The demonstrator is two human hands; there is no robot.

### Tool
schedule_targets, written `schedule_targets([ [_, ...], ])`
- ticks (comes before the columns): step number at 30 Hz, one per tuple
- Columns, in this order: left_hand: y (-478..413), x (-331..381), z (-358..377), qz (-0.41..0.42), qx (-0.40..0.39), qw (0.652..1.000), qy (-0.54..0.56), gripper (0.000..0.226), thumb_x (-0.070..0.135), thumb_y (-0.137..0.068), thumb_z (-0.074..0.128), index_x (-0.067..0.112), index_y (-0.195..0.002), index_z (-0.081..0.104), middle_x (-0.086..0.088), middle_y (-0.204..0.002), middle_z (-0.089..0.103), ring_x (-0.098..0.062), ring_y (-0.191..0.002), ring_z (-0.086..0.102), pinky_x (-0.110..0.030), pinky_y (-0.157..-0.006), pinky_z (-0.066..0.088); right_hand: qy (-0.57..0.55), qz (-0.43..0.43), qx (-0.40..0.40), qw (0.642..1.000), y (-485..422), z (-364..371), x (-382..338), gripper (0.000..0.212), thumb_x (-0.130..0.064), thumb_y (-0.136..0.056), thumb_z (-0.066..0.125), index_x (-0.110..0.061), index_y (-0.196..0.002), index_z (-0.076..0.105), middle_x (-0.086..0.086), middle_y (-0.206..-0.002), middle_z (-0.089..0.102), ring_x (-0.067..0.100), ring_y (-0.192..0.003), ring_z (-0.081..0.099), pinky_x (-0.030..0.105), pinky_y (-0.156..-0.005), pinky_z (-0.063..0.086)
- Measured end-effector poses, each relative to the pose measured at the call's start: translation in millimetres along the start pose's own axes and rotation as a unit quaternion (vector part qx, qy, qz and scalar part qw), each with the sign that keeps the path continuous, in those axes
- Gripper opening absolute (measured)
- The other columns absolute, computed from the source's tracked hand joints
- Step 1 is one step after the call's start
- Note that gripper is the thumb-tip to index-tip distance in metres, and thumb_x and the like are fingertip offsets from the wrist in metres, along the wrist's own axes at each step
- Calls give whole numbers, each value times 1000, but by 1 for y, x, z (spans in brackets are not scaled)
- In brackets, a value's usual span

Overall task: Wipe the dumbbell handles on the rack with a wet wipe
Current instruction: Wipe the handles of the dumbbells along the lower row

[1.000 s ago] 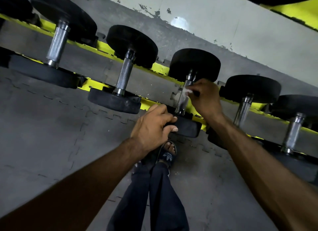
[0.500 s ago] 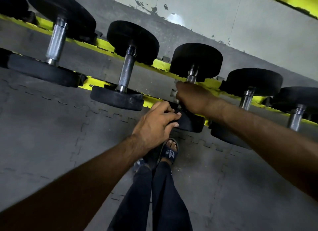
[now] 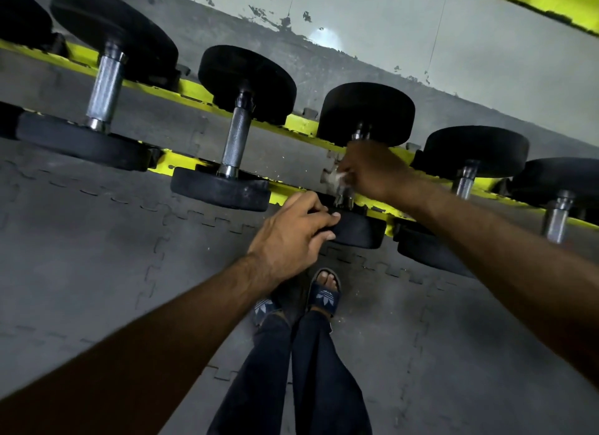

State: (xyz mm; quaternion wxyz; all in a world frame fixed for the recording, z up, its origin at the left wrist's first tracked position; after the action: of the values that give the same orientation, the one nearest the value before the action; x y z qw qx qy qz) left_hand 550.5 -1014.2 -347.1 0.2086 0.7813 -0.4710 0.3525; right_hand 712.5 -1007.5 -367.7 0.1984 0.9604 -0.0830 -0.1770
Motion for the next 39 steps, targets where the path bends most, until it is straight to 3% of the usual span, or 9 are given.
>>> schedule_targets([
  [4,-1,0,0,-15,12,1000,17,27,26,-83,78,11,-105,75,0,-95,55,-16,-98,50,-37,-73,54,-180,162,188,952,41,7,38,9,-16,-85,71,-13,-82,78,2,-75,70,8,-67,60,24,-59,39],
  [8,-6,1,-2,-12,15,1000,14,27,30,-80,80,10,-98,76,0,-88,56,-16,-89,51,-36,-69,52,-325,215,182,903,60,40,43,11,-13,-82,78,-13,-72,76,-6,-66,67,-1,-61,61,23,-56,47],
  [13,-8,-3,0,-14,23,1000,8,26,33,-78,79,11,-93,77,1,-86,57,-18,-87,54,-40,-67,53,-589,333,266,686,44,45,77,14,6,-81,75,-7,-79,70,12,-81,70,25,-67,69,35,-63,61],
  [18,-6,0,1,-21,44,999,15,29,37,-80,73,10,-89,77,2,-82,54,-20,-84,53,-39,-66,52,-612,374,111,688,53,82,72,8,1,-85,69,-6,-85,73,10,-81,70,23,-72,64,32,-67,57],
  [21,-6,1,1,-21,55,998,15,27,35,-80,73,9,-87,76,1,-81,53,-23,-83,53,-39,-66,51,-733,327,37,595,49,80,65,21,-4,-94,55,-11,-77,63,3,-67,61,19,-66,62,32,-68,56],
  [24,-5,2,2,-28,56,998,20,24,32,-80,74,10,-88,77,1,-81,54,-25,-85,56,-40,-68,52,-799,334,104,490,34,75,76,15,0,-95,55,-11,-90,65,1,-78,69,15,-73,67,32,-71,61],
  [31,-8,1,2,-44,39,998,2,23,29,-76,78,9,-86,76,-1,-81,56,-25,-85,57,-40,-70,52,-717,356,-46,598,49,94,70,27,13,-94,46,-8,-85,60,4,-74,66,14,-63,67,26,-62,57],
  [36,-8,-1,4,-53,43,998,-3,23,31,-76,78,9,-84,75,0,-81,55,-25,-85,57,-42,-70,51,-685,340,-26,644,20,76,78,32,17,-90,40,0,-101,65,18,-96,69,26,-78,66,29,-50,57],
  [39,-7,0,4,-58,43,997,-7,25,33,-77,76,9,-85,76,1,-81,54,-25,-85,56,-42,-71,51,-643,335,-87,684,29,88,74,28,12,-96,41,-3,-93,65,12,-79,69,18,-63,66,26,-54,58],
])
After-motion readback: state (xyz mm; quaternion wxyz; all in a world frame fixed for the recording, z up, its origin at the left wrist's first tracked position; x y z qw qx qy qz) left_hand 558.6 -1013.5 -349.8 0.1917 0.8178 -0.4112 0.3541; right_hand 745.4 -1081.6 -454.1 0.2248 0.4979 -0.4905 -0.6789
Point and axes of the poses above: each hand's wrist, its own y-axis away from the middle knuckle, its own z-axis out of the palm, x = y × z, the point moved 7 cm from there along -y, towards the middle knuckle
